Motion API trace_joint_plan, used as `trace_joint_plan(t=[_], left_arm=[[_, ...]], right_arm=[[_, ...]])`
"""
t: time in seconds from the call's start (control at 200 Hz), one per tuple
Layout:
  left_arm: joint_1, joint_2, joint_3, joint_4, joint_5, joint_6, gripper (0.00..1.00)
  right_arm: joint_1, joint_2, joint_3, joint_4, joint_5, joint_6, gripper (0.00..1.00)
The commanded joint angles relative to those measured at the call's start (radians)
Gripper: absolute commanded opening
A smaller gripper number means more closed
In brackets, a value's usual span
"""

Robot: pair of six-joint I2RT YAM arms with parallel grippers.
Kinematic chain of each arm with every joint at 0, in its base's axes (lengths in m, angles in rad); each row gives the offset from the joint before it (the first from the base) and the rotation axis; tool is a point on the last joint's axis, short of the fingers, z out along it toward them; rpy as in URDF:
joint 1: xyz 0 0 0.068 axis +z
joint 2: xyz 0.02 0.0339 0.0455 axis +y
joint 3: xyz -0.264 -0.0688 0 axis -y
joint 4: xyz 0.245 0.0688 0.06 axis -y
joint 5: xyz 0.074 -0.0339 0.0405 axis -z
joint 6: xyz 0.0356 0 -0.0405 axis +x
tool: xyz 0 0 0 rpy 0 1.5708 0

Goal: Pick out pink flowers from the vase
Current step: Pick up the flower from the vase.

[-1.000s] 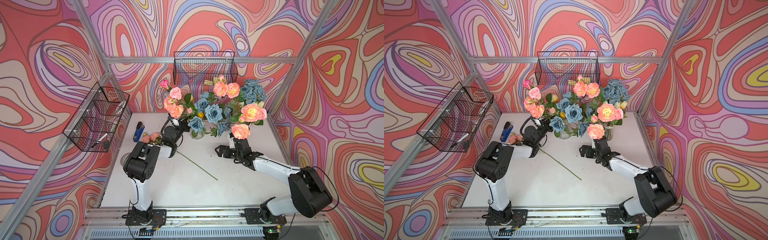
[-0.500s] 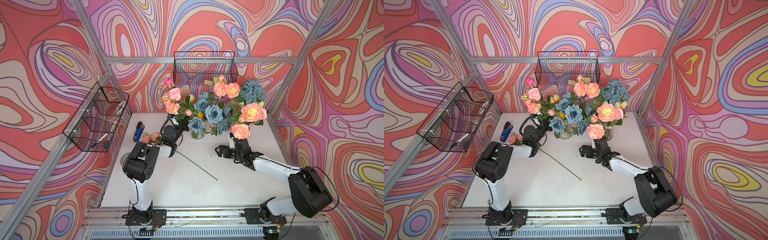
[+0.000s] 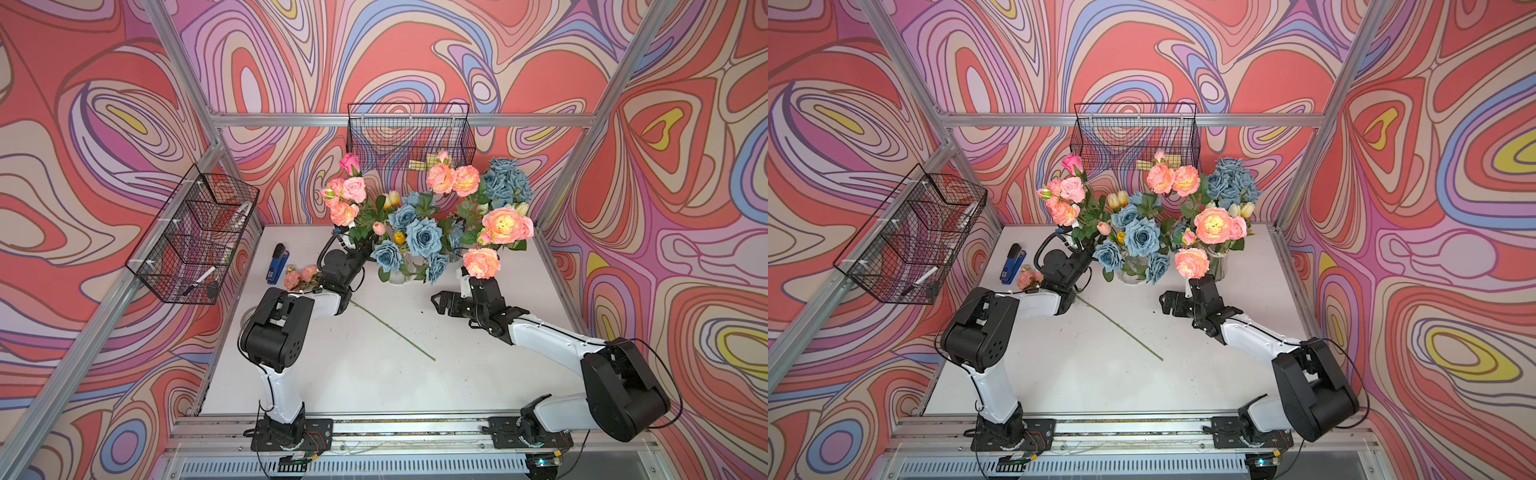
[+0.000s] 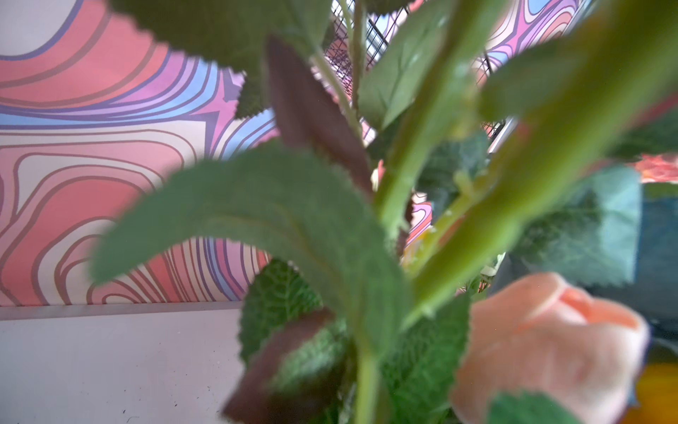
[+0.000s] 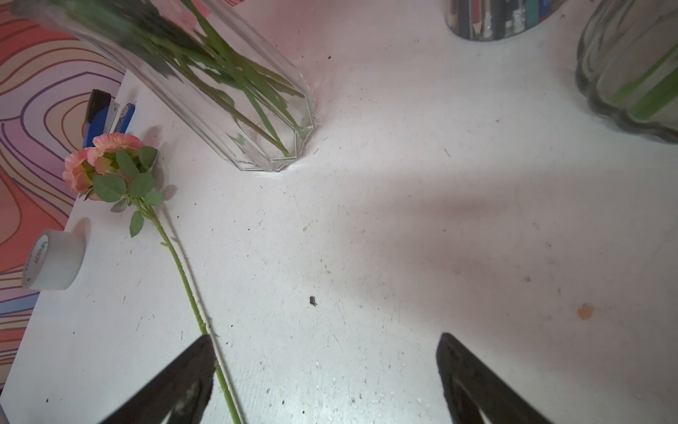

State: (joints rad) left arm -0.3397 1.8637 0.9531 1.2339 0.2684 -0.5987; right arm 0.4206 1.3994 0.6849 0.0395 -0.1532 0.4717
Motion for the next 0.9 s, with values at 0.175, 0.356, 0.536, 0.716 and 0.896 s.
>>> trace_joint_plan(t=[0.175,0.356,0.536,0.716,0.896], left_arm=[[-0.003,-0.122,-0.004,-0.033,0.018,0.038,0.14],[-0.003,-0.193,-0.007,-0.128,-0.004,0.077,0.23],[-0.003,-0.232,0.019,-0.210,-0.003,0.096,0.12],[-0.003,-0.254,0.049,-0.277,0.001,0.100,0.06],[-0.004,-0.258,0.113,-0.376,0.008,0.109,0.09]], right_arm=[[0.004,-0.047,-0.031,0.040,0.008,-0.006,0.96],[0.004,-0.051,-0.034,0.048,0.006,-0.008,0.96],[0.004,-0.053,-0.034,0.060,0.000,-0.007,0.96],[0.004,-0.064,-0.036,0.060,0.000,-0.015,0.96],[0.004,-0.067,-0.039,0.068,-0.001,-0.018,0.96]])
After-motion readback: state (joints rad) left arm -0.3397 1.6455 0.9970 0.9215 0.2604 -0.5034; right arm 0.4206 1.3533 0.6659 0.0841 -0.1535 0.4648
